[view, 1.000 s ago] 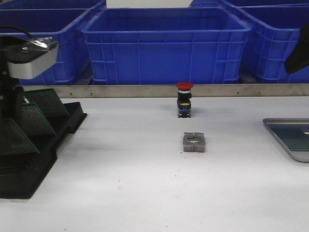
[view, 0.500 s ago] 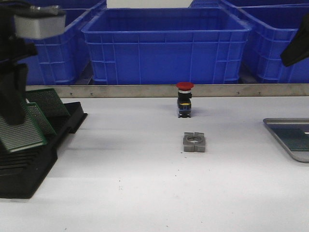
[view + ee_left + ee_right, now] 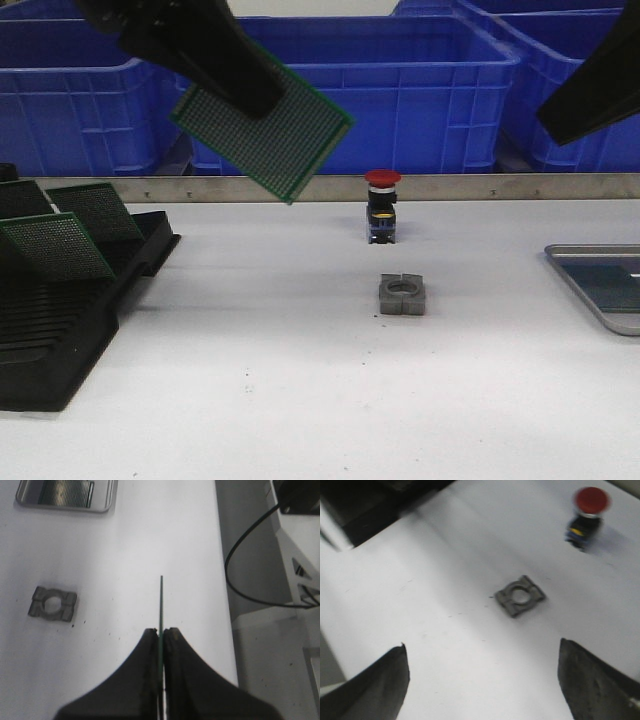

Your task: Place circuit board on tray

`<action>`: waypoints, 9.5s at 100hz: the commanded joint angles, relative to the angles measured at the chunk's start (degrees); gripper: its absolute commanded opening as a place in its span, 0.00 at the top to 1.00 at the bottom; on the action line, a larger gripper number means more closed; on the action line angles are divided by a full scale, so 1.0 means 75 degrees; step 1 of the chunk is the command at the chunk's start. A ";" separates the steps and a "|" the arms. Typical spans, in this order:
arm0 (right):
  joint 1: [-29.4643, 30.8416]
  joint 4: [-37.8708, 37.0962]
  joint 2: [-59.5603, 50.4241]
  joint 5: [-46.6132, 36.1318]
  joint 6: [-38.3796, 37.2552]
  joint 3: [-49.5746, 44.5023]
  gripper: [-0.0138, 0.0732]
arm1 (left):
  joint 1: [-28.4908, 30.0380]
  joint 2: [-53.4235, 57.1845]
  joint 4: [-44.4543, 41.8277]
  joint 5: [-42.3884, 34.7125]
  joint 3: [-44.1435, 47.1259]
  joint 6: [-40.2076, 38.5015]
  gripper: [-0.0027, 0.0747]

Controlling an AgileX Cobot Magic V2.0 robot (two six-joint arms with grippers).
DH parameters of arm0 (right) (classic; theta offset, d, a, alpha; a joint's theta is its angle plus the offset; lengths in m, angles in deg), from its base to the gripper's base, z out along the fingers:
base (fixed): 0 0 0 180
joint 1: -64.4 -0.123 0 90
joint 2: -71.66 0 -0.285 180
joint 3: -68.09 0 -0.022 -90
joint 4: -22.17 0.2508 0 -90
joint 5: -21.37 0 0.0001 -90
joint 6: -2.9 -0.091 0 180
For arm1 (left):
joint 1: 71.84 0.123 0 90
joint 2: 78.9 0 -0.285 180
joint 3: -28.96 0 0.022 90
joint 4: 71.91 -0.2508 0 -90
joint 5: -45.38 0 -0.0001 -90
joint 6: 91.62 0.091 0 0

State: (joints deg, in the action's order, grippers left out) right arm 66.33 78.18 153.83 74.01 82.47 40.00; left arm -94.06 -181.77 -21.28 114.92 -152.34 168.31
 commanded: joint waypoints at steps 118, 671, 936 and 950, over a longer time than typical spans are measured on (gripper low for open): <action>-0.2245 0.0467 0.0430 0.0609 0.0355 -0.0255 0.92 | -0.0926 0.0323 0.1061 -0.0797 -0.0237 -0.0015 0.38; -0.0187 -0.0331 -0.7978 -0.5671 -0.2566 -0.4519 0.91 | 0.2755 1.1980 -0.6475 -0.9458 1.0116 -1.0658 0.99; 0.0039 -0.8937 -1.0143 -0.6733 -1.2068 -0.6781 0.91 | 0.2755 1.2959 -0.6406 -0.8788 1.0669 -1.0658 0.99; 0.0039 -0.8225 -1.0143 -0.6733 -1.1399 -0.6781 0.91 | 0.2755 1.2959 -0.6406 -0.8788 1.0669 -1.0658 0.99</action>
State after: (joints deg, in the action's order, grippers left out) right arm 66.24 13.80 78.84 28.30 -6.39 -10.72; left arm -73.49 -86.43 -69.93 53.35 -74.04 88.88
